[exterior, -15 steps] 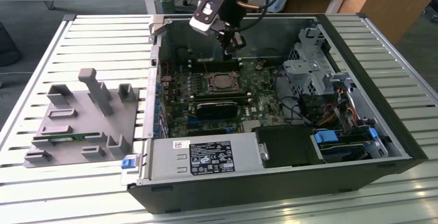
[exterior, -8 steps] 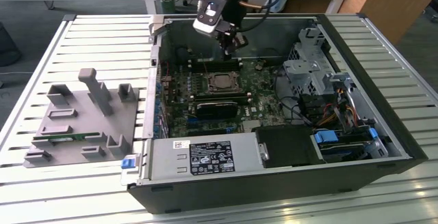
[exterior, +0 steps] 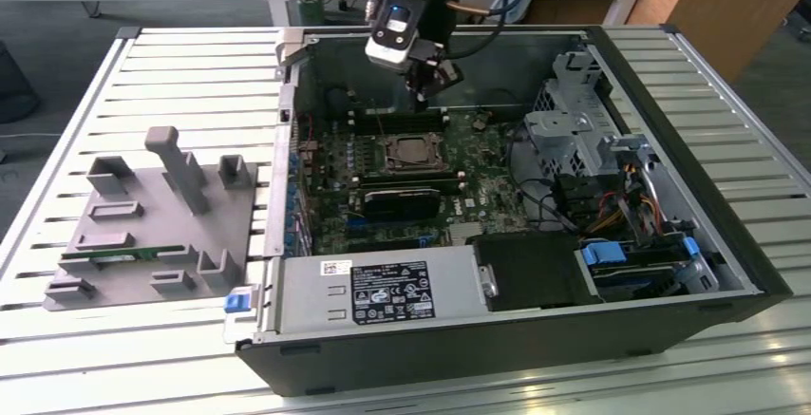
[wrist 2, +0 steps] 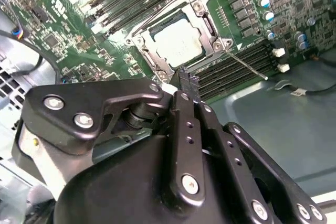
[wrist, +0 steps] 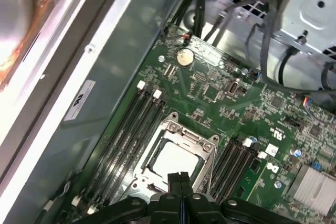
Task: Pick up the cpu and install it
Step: 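Install the first cpu locking lever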
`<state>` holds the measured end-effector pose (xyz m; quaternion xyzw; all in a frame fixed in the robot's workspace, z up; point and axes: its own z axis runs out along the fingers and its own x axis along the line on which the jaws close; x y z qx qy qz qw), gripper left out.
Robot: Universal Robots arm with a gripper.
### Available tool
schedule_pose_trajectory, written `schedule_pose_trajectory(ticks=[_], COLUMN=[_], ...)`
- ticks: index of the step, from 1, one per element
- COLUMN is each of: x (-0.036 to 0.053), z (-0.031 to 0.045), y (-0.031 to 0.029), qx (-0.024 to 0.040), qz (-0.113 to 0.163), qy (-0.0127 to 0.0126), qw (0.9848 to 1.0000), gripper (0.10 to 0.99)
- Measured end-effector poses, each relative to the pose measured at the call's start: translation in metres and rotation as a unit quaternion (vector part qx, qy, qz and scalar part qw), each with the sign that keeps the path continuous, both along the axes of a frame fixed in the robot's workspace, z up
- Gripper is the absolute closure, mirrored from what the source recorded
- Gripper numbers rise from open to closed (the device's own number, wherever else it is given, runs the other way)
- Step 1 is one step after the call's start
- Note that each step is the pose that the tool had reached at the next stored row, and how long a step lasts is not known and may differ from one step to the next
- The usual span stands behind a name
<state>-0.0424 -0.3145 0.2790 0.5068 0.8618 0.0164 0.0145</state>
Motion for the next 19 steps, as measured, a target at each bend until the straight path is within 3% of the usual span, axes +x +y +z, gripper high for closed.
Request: schedule_pose_trajectory(ticks=[7,10,15,19], x=[0.0,0.0,0.0,0.0], z=[0.0,0.0,-0.0003,-0.0004], y=[0.0,0.0,0.0,0.0], qx=[0.0,0.0,0.0,0.0], qz=[0.029,0.051,0.096,0.133], qy=[0.0,0.0,0.0,0.0], qw=[0.9996,0.9987,0.9954,0.9911], gripper=[0.98,0.98,0.98,0.98])
